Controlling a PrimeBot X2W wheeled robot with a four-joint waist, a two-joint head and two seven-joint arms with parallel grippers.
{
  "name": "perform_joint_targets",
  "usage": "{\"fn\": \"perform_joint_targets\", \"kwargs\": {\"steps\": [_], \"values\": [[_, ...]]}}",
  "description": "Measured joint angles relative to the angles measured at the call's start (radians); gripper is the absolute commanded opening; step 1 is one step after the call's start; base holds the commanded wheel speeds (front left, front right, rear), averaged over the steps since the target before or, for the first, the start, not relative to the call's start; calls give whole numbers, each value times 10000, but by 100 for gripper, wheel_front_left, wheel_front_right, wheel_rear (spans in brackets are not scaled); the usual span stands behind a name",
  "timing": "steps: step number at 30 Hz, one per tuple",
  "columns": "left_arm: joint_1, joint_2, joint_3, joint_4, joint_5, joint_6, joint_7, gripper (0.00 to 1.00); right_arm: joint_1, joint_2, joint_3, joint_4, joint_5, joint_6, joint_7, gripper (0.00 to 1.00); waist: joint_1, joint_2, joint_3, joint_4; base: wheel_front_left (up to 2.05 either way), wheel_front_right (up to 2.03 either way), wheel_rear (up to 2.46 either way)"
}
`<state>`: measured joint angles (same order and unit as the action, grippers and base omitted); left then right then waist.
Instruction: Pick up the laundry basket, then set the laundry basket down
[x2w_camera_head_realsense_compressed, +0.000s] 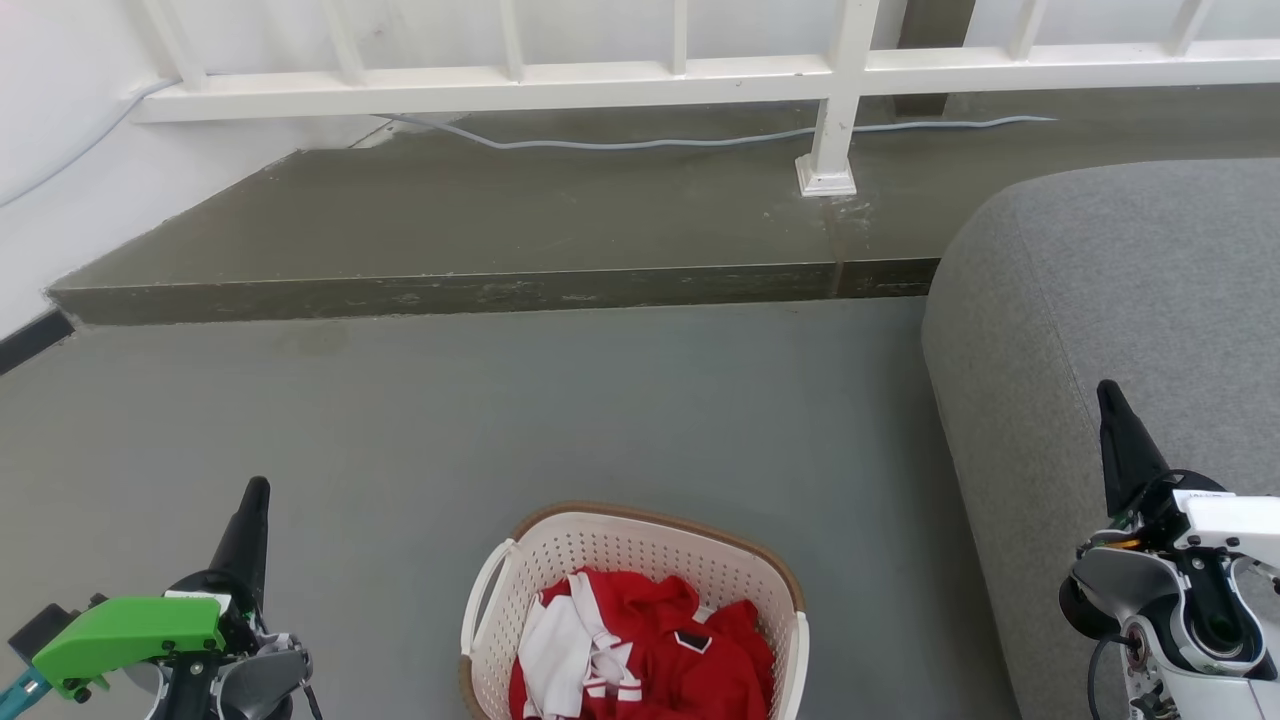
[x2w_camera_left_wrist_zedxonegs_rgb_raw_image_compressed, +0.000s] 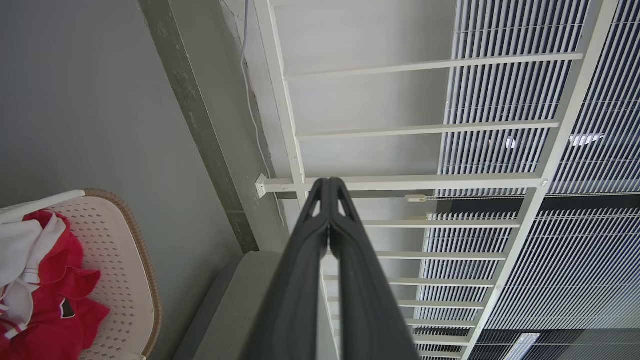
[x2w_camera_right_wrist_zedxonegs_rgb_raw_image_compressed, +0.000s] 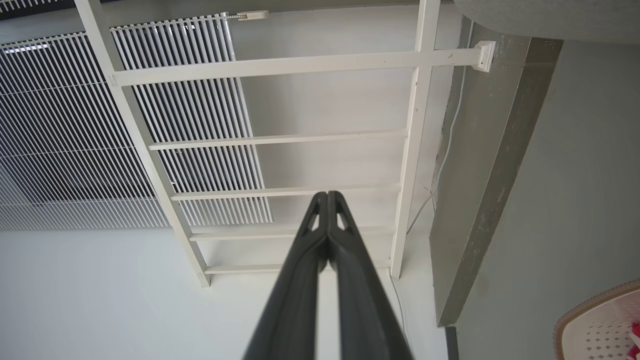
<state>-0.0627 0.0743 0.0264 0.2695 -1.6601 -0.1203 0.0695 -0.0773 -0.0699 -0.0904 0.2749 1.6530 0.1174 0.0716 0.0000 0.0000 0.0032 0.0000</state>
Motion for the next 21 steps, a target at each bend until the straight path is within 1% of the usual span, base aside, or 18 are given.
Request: {"fn": "perform_joint_targets", "kwargs": {"steps": [21], "values": [[0,-21,12,0,2,0,0,0,0,15,-10,0,-10,0,10,0,0,0,0,0,0,0,0]]}}
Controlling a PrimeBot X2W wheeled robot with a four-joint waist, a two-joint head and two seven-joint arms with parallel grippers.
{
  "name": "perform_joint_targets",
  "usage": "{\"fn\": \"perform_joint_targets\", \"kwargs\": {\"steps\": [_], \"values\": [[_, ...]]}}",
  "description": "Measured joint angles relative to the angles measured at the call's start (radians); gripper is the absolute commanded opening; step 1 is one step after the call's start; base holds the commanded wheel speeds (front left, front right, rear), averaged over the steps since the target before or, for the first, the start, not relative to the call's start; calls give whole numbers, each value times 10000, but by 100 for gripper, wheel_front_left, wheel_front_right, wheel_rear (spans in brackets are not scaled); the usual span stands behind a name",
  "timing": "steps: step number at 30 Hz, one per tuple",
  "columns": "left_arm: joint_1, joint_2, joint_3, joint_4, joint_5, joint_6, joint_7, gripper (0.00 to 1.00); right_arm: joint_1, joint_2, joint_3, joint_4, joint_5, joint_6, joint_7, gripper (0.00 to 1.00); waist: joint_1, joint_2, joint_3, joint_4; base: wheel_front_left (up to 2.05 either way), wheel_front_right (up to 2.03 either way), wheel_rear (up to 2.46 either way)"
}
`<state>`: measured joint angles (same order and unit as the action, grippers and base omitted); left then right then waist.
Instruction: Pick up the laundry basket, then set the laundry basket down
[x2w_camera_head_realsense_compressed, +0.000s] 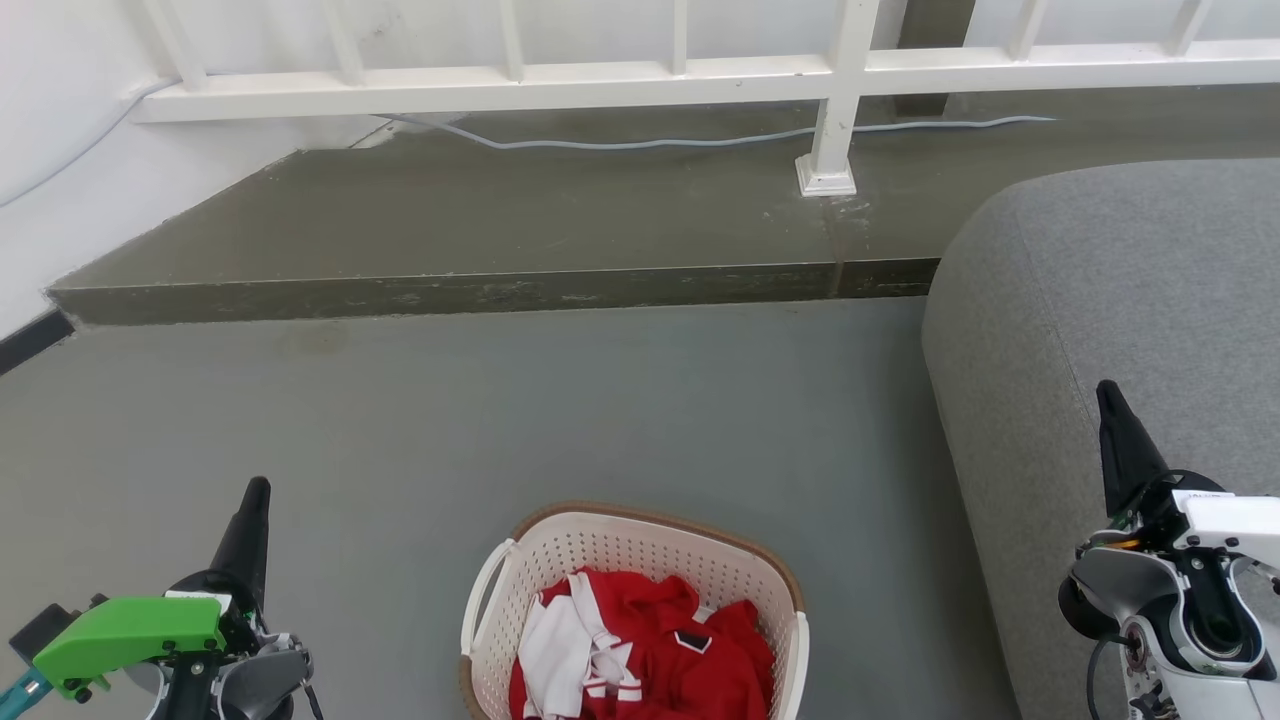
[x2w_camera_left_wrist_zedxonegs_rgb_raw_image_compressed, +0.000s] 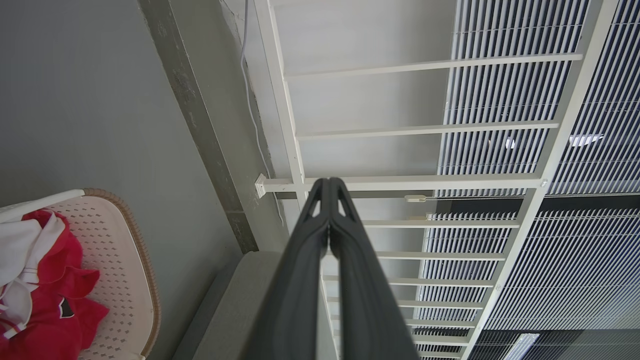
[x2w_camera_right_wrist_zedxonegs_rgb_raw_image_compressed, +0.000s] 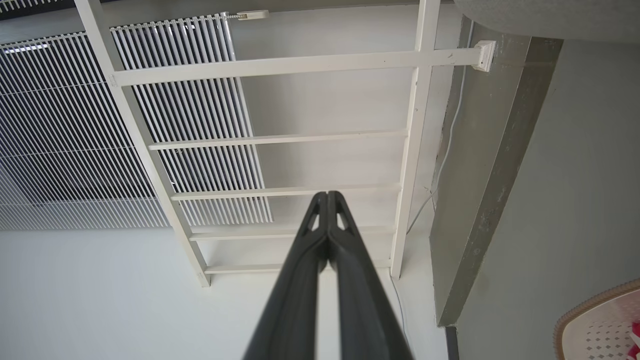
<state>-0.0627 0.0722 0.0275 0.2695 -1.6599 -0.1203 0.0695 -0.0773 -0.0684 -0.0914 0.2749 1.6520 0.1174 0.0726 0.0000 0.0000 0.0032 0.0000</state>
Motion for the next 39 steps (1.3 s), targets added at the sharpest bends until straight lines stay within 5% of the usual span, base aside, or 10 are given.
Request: {"fn": "perform_joint_targets", "kwargs": {"steps": [39], "values": [[0,-12,29,0,2,0,2,0,0,21,-29,0,-42,0,2,0,0,0,0,0,0,0,0]]}}
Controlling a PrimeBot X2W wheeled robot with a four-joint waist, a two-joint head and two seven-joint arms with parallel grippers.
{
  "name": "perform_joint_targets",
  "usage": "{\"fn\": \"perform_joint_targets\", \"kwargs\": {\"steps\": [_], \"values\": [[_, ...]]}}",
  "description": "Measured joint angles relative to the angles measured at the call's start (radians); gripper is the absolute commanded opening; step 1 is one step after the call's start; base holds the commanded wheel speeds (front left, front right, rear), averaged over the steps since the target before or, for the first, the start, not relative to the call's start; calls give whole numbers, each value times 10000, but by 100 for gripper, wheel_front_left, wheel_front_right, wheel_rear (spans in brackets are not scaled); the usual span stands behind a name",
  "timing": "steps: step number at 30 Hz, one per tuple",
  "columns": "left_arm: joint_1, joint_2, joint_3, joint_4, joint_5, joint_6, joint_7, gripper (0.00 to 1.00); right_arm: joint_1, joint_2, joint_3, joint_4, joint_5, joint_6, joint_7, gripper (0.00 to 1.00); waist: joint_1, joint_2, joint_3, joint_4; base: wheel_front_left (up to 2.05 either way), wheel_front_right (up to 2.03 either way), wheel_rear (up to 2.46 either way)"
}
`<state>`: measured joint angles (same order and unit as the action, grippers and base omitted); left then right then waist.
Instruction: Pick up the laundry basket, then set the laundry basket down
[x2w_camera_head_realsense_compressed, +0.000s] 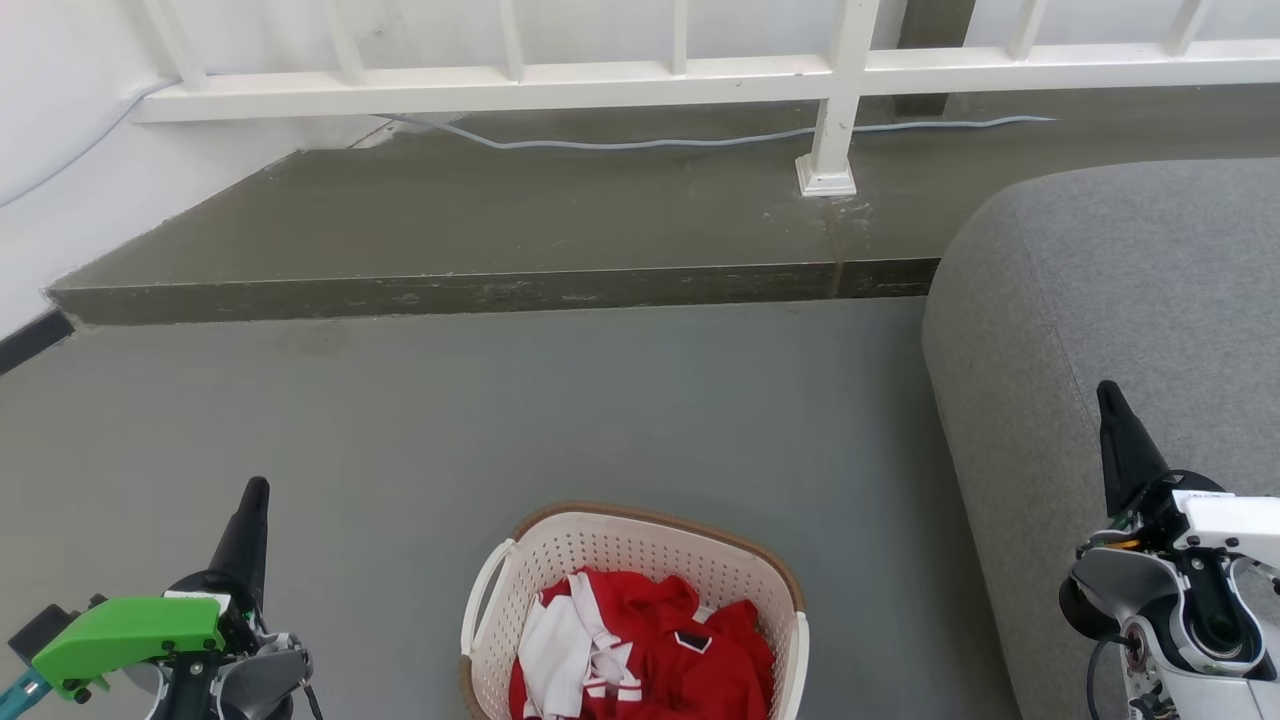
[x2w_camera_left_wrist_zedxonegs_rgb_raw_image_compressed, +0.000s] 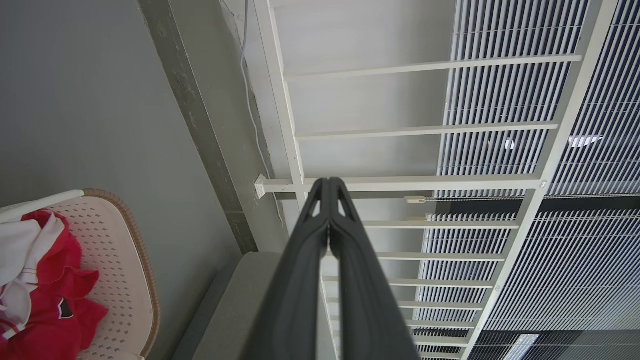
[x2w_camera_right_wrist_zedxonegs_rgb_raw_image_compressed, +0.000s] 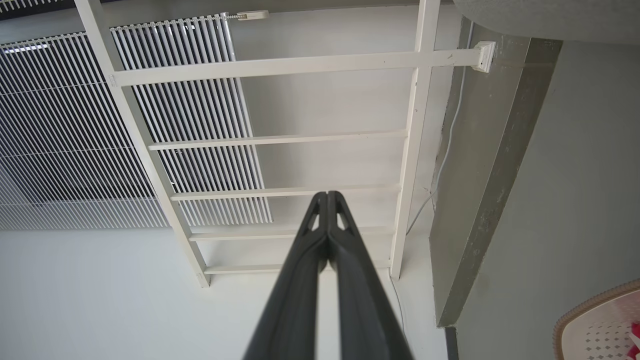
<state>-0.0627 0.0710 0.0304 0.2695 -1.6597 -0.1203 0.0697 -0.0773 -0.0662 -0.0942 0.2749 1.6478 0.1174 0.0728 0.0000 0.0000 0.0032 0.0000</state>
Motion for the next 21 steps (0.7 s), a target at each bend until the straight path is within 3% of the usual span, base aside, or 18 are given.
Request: {"fn": "perform_joint_targets", "kwargs": {"steps": [21], "values": [[0,-15,13,0,21,0,12,0,0,6,-12,0,-8,0,4,0,0,0,0,0,0,0,0]]}}
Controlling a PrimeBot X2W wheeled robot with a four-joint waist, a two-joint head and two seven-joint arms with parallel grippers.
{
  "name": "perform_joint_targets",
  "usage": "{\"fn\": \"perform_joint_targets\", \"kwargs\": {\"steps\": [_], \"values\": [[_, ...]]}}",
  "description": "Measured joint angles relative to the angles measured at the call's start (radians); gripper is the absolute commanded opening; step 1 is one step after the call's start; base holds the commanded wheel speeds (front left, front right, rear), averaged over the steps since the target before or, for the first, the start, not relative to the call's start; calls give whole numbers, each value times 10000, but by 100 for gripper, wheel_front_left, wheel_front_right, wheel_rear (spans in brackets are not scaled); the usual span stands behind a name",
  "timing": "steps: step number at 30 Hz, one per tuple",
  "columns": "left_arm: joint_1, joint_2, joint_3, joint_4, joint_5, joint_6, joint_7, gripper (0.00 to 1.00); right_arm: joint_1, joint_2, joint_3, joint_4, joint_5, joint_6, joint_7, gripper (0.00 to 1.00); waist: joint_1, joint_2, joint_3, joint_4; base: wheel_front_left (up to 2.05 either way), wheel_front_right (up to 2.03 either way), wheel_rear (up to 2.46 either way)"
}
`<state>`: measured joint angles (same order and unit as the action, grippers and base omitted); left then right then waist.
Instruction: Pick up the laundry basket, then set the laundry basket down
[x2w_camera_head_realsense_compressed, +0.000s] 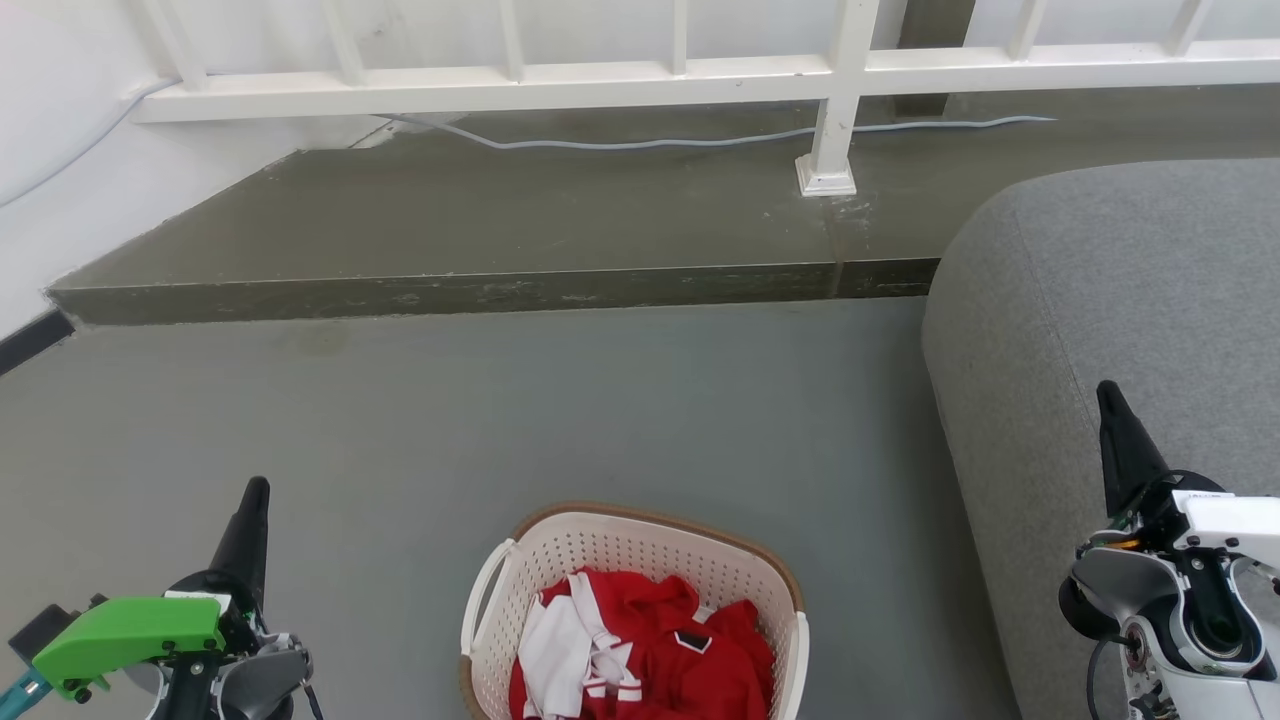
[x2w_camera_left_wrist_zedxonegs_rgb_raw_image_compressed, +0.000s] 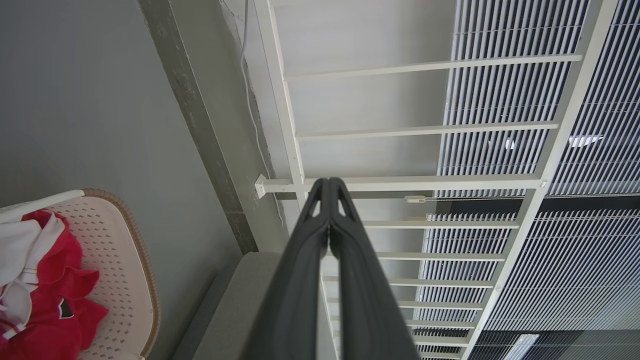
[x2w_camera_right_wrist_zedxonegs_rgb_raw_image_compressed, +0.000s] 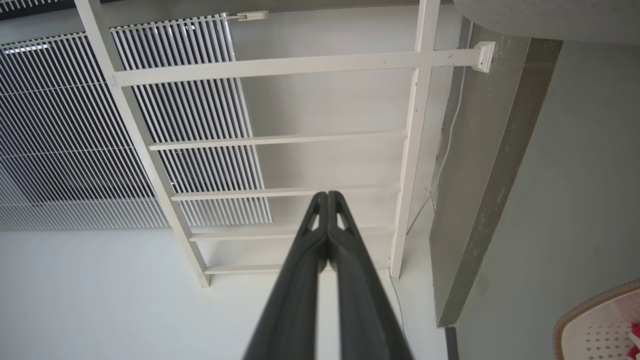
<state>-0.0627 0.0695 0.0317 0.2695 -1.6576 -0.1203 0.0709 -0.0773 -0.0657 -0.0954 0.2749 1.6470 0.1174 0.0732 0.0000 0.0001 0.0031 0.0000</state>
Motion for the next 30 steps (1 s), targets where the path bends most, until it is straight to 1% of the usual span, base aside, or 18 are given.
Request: {"fn": "perform_joint_targets", "kwargs": {"steps": [1,2,3,4,5,8,18,21,24,30], "values": [[0,0,0,0,2,0,0,0,0,0,0,0,0,0,25,0,0,0,0,0,0,0,0],[7,-8,-8,42,0,6,-2,100,9,12,2,42,2,-15,23,100,0,0,0,0,0,0,0],[34,-40,-21,155,-2,17,-8,0,54,46,12,138,2,-40,23,0,0,0,-1,0,0,0,0],[97,-94,-31,257,-2,19,-10,0,134,98,21,247,2,-46,23,0,0,0,-1,0,0,0,0],[167,-161,-40,376,-2,19,-10,100,245,155,35,362,2,-46,23,100,0,0,-1,0,0,0,0],[363,-268,-73,500,-2,21,-13,100,492,268,58,520,2,-46,21,100,0,0,1,0,0,0,0],[368,-263,-82,389,36,21,-251,100,481,263,121,439,29,-46,-35,100,0,0,13,9,0,0,0],[368,-263,-157,297,205,21,-368,100,467,261,180,339,46,-46,-125,100,0,0,20,14,0,0,0],[368,-245,-288,178,583,21,-458,100,457,259,282,188,-165,-46,-217,100,0,0,31,16,0,0,0],[368,-215,-428,63,943,21,-646,100,443,259,447,-10,-433,-44,-435,100,0,0,60,20,0,0,0]]}}
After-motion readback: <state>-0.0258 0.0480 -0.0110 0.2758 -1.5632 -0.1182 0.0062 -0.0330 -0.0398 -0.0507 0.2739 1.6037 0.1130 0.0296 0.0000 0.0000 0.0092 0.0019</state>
